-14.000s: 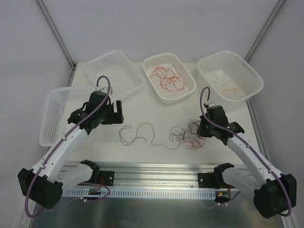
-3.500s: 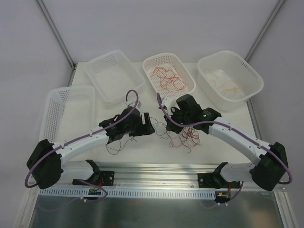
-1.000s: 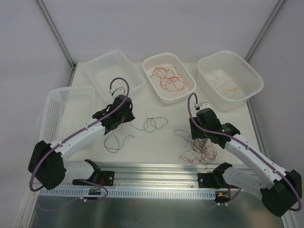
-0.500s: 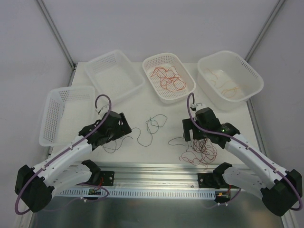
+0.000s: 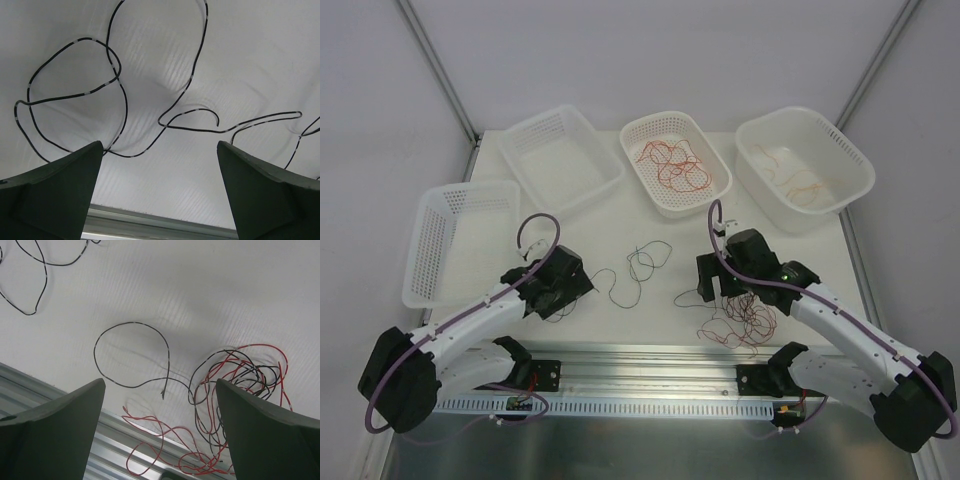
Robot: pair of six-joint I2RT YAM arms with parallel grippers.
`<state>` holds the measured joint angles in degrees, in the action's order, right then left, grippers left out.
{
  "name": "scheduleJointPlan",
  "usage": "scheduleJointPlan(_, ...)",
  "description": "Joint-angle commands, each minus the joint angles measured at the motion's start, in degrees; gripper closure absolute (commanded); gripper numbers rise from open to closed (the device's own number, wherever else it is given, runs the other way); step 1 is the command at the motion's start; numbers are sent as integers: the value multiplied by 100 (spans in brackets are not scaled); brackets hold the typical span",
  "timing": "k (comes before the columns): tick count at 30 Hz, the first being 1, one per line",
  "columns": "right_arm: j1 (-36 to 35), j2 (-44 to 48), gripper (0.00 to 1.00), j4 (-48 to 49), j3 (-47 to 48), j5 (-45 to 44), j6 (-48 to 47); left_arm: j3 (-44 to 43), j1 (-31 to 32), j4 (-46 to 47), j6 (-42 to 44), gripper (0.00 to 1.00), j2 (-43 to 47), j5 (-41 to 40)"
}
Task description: Untangle the cables
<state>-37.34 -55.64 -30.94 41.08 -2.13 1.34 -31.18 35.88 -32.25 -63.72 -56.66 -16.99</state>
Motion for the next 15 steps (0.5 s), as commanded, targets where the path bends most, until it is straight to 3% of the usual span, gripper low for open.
scheduleJointPlan(1, -89, 26, 3, 237, -21, 125, 15, 85, -55, 675, -35, 1, -326, 47)
scheduleJointPlan(6, -168, 106, 3, 229, -47, 143, 15, 112, -55, 1317, 62, 1, -652, 21)
scheduleJointPlan(15, -238, 123, 3, 176, -65, 108, -3, -11, -63, 1397, 44, 1, -1224, 38)
